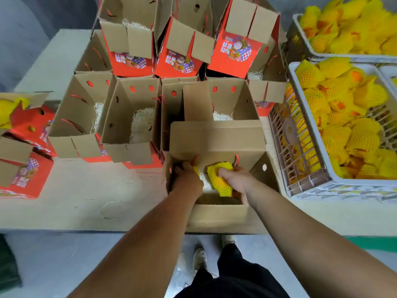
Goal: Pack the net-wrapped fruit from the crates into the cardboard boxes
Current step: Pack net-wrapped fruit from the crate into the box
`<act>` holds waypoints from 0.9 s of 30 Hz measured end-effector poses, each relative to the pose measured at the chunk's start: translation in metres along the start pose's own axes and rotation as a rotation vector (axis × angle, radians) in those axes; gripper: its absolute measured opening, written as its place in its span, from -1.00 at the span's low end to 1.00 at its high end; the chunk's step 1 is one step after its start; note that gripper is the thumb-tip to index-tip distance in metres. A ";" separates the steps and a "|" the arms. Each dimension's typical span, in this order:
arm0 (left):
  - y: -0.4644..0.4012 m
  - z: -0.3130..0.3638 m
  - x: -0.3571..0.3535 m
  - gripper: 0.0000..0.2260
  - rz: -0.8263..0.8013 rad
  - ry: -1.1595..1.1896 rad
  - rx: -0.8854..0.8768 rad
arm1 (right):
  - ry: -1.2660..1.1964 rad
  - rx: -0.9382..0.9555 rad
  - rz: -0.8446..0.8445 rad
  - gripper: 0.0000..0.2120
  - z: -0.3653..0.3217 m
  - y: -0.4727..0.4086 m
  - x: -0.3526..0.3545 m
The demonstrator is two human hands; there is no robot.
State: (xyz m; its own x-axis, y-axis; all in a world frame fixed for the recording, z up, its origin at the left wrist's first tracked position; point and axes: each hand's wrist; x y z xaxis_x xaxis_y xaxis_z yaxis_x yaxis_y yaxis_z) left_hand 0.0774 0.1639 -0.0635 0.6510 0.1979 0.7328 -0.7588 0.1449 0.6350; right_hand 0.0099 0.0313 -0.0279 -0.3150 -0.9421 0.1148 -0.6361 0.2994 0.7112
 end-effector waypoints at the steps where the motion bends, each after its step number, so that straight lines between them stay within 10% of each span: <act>1: 0.001 0.003 -0.002 -0.35 0.016 -0.094 -0.007 | 0.006 -0.027 0.003 -0.90 0.002 -0.004 0.002; 7: 0.023 0.004 0.006 -0.35 0.058 -0.490 -0.363 | -0.004 -0.123 -0.023 -0.67 0.006 -0.011 0.013; 10: 0.025 0.011 0.006 -0.69 -0.335 -0.511 -0.626 | 0.024 -0.153 -0.003 -0.63 0.012 -0.015 0.012; 12: 0.022 0.013 0.005 -0.65 -0.570 -0.535 -0.537 | 0.019 -0.157 -0.006 -0.68 0.012 -0.016 0.011; 18: 0.015 -0.002 0.016 -0.55 -0.503 -0.532 -0.402 | 0.160 -0.090 0.074 -0.43 0.007 -0.035 0.008; 27: 0.023 -0.004 0.023 -0.53 -0.429 -0.431 -0.310 | 0.614 -0.048 -0.028 -0.56 0.008 -0.063 -0.031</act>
State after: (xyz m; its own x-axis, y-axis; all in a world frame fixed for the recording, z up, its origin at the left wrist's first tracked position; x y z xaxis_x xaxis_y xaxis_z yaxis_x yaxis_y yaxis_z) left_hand 0.0747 0.1754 -0.0326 0.7960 -0.3339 0.5049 -0.3606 0.4085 0.8385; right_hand 0.0542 0.0424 -0.0821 0.1735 -0.8690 0.4634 -0.6010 0.2793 0.7488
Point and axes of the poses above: each hand's wrist, its own y-axis away from the middle knuckle, its own x-axis out of the back of the hand, z = x × y, and after that the axes turned 5 degrees about -z, right-handed
